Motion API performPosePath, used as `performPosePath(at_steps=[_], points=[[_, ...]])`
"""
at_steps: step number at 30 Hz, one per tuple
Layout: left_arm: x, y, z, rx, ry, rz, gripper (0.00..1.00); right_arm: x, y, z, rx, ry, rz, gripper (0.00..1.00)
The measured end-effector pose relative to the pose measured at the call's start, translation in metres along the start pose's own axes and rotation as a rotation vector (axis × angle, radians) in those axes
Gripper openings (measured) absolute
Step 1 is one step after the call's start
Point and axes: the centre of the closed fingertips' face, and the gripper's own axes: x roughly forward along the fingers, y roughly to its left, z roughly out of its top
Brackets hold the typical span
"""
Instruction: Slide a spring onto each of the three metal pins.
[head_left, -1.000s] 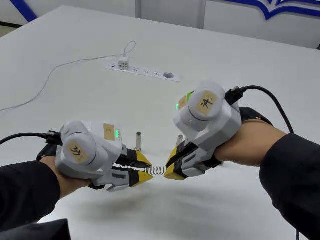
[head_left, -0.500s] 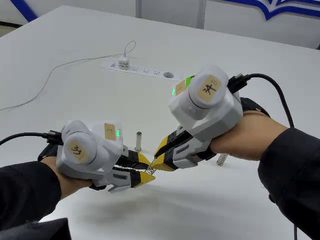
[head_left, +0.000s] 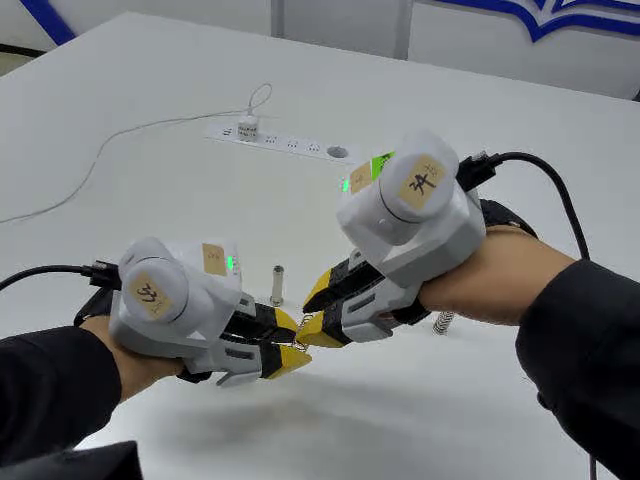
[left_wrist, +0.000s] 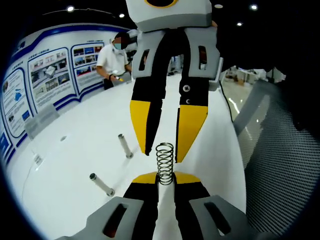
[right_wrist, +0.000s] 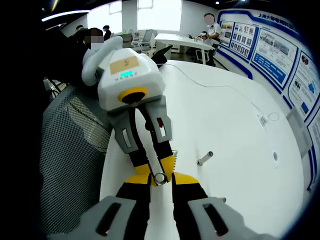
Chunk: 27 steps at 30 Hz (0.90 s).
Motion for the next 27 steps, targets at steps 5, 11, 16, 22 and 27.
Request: performPosePath(at_steps=[5, 11, 16, 22, 27], points=[[-0.0012, 0.0013, 0.0035, -0.020, -0.019, 0.002, 0.10, 0.0017, 0.0032, -0.0049, 0.002, 0.005, 0.003, 0.17], [-0.0014, 0.0010, 0.0051, -0.037, -0.032, -0.001, 0.10, 0.0029, 0.0013, -0.0027, 0.007, -0.011, -0.005, 0.15], [-0.0018, 0.0008, 0.0061, -0.047, -0.036, 0.000, 0.11, 0.0028, -0.0004, 0.0002, 0.015, -0.024, -0.005, 0.12], [-0.0026, 0.0022, 0.0076, -0.037, -0.047, 0.006, 0.11, 0.0017, -0.0013, 0.0017, 0.025, -0.027, -0.010, 0.12], [-0.0036, 0.0039, 0.0058, -0.027, -0.036, 0.015, 0.15, -0.0009, -0.0028, 0.0020, 0.032, -0.027, -0.012, 0.12]])
